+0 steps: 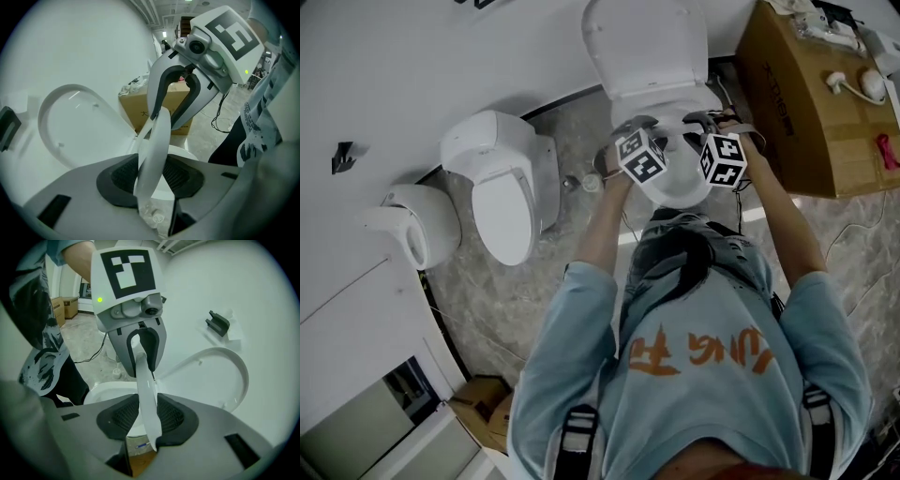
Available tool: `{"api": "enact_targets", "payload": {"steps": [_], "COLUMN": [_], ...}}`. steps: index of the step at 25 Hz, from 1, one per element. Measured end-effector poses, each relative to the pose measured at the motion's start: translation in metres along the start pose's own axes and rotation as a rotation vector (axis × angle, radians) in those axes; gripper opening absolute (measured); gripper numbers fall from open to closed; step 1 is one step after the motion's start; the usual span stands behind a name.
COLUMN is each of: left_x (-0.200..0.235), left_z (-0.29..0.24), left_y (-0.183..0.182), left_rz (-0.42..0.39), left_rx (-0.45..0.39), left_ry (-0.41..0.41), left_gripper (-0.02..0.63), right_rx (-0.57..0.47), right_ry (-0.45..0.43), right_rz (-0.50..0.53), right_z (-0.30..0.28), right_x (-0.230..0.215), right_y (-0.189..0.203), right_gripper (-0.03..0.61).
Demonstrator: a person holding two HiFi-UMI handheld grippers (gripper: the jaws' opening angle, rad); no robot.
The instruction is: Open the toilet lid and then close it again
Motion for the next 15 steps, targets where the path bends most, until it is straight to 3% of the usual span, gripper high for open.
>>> {"api": "enact_targets", "payload": {"steps": [9, 15], "left_x": [-0.06, -0.081], "left_z": [-0.027, -0.051], "left_y": [0.047, 0.078], "left_rz": [-0.019, -0.02], "left_rx": [0.113, 0.107], "left_ry": [0.064, 0.06], "left_gripper": [0.2, 0.223], "right_rx": [-0.061, -0.105], "right_ry": [-0.137, -0.177], "right_rz": [-0.023, -0.019], "right_z": [-0.014, -0.035], "right_x": [0.077, 0.113], "right_y": [0.006, 0.013], "right_gripper": [0.156, 0.175]}}
Point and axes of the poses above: the fingertips, and each gripper's own axes: z backward along the fingers, x to its left, y out of its underside, the point moved 8 cm from there along z, backward along the fingers, and after that the axes turned 15 degrees about z, right-handed, at the moved point
